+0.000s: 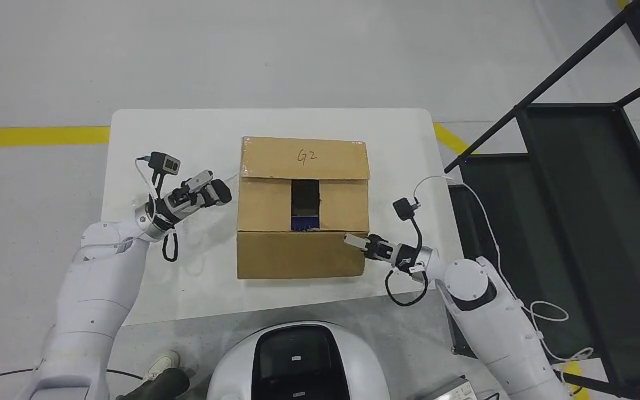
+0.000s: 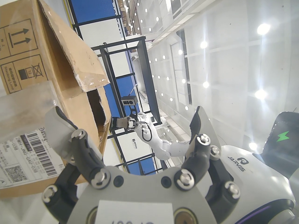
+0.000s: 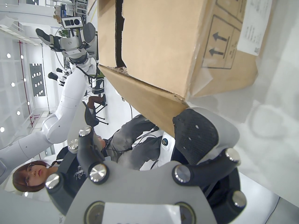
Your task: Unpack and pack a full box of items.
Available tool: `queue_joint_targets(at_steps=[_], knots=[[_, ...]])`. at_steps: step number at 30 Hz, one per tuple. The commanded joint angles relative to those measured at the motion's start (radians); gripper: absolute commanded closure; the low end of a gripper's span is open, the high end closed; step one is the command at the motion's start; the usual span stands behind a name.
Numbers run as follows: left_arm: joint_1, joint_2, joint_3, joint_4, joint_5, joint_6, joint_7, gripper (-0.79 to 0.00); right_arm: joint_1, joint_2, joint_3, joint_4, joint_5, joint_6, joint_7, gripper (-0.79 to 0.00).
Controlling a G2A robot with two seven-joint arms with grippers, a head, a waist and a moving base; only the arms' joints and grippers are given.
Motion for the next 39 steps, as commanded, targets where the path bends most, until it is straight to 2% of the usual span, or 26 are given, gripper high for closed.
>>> queue_joint_targets(at_steps=[1, 7, 17, 39], knots=[[-0.01, 0.0, 0.003, 0.012, -0.004, 0.006, -0.006, -0.785, -0.008, 0.004, 0.023, -0.008, 0.015, 0.005, 0.002, -0.785], [-0.031, 0.003, 0.009, 0.034, -0.017, 0.046, -0.046, -0.785, -0.065, 0.016, 0.122, -0.062, 0.138, 0.013, 0.041, -0.785], [-0.073, -0.006, 0.045, 0.07, -0.063, 0.085, -0.085, -0.785, -0.129, 0.026, 0.287, -0.14, 0.467, 0.036, 0.079, -0.785], [-0.082, -0.008, 0.05, 0.074, -0.08, 0.095, -0.095, -0.785, -0.129, 0.026, 0.287, -0.14, 0.467, 0.036, 0.079, -0.785]])
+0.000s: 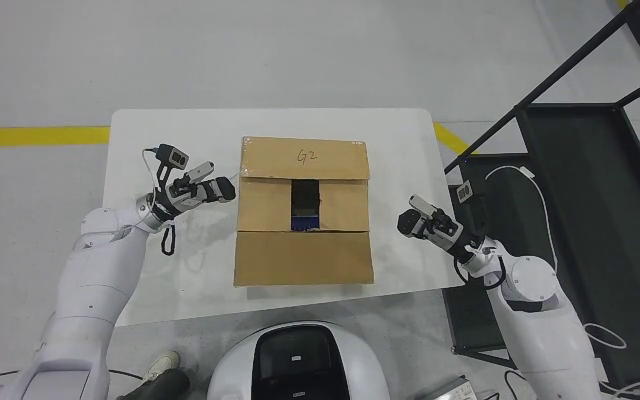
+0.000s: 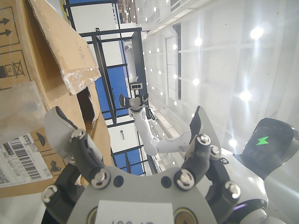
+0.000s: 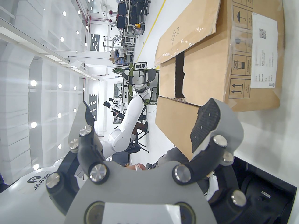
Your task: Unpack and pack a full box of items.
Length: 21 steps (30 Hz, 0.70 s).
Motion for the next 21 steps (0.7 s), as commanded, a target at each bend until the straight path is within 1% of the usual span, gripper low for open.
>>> queue_joint_targets(at_steps=[1, 5, 9, 12, 15, 21], knots=[[0.0, 0.0, 0.0, 0.0, 0.0, 0.0, 0.0, -0.785, 0.0, 0.0, 0.0, 0.0, 0.0, 0.0, 0.0, -0.785], [0.008, -0.004, 0.016, -0.039, 0.017, 0.049, 0.057, -0.785, 0.0, 0.0, 0.0, 0.0, 0.0, 0.0, 0.0, -0.785], [-0.005, -0.012, 0.035, -0.061, -0.009, 0.101, 0.066, -0.785, 0.0, 0.0, 0.0, 0.0, 0.0, 0.0, 0.0, -0.785], [-0.034, -0.02, 0.057, -0.036, 0.025, 0.131, 0.125, -0.785, 0.0, 0.0, 0.0, 0.0, 0.0, 0.0, 0.0, -0.785], [-0.059, -0.029, 0.081, -0.008, 0.041, 0.154, 0.155, -0.785, 0.0, 0.0, 0.0, 0.0, 0.0, 0.0, 0.0, -0.785], [-0.081, -0.036, 0.093, 0.028, 0.026, 0.153, 0.114, -0.785, 0.0, 0.0, 0.0, 0.0, 0.0, 0.0, 0.0, -0.785]])
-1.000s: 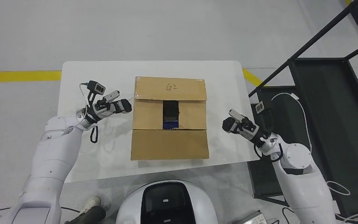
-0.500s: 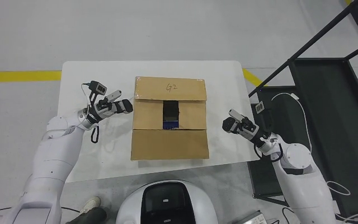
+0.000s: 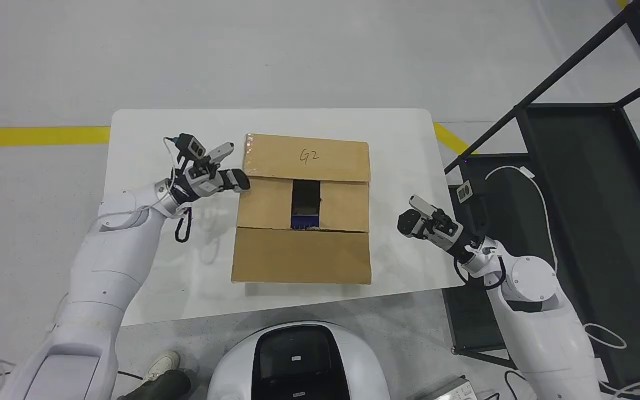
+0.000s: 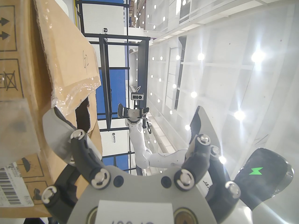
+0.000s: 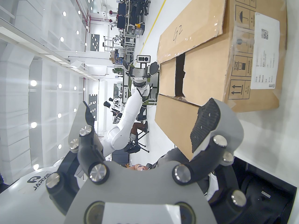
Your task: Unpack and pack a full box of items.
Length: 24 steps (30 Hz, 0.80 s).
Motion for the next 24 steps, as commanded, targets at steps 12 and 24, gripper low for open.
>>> queue_joint_targets(at_steps=[12, 24], knots=[[0.014, 0.002, -0.007, 0.008, 0.006, 0.002, -0.027, -0.785, 0.0, 0.0, 0.0, 0.0, 0.0, 0.0, 0.0, -0.785], [-0.133, -0.051, 0.064, 0.078, -0.059, 0.01, -0.01, -0.785, 0.0, 0.0, 0.0, 0.0, 0.0, 0.0, 0.0, -0.785]])
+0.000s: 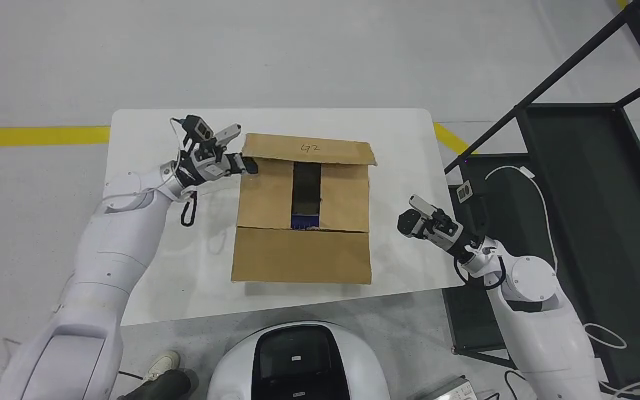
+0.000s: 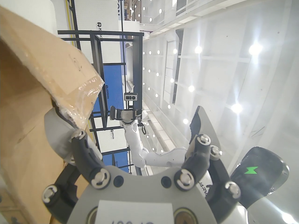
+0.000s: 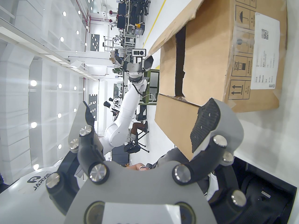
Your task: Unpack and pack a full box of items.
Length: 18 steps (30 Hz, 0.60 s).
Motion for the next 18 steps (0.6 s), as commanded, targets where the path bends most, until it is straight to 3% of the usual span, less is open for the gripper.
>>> queue_joint_targets(at_steps=[1, 14, 18], knots=[[-0.036, -0.013, 0.017, 0.034, -0.013, -0.001, 0.005, -0.785, 0.0, 0.0, 0.0, 0.0, 0.0, 0.0, 0.0, -0.785], [-0.238, -0.107, 0.107, 0.265, -0.02, -0.062, 0.174, -0.785, 0.0, 0.0, 0.0, 0.0, 0.0, 0.0, 0.0, -0.785], [-0.27, -0.125, 0.125, 0.312, -0.002, -0.08, 0.164, -0.785, 0.0, 0.0, 0.0, 0.0, 0.0, 0.0, 0.0, -0.785]])
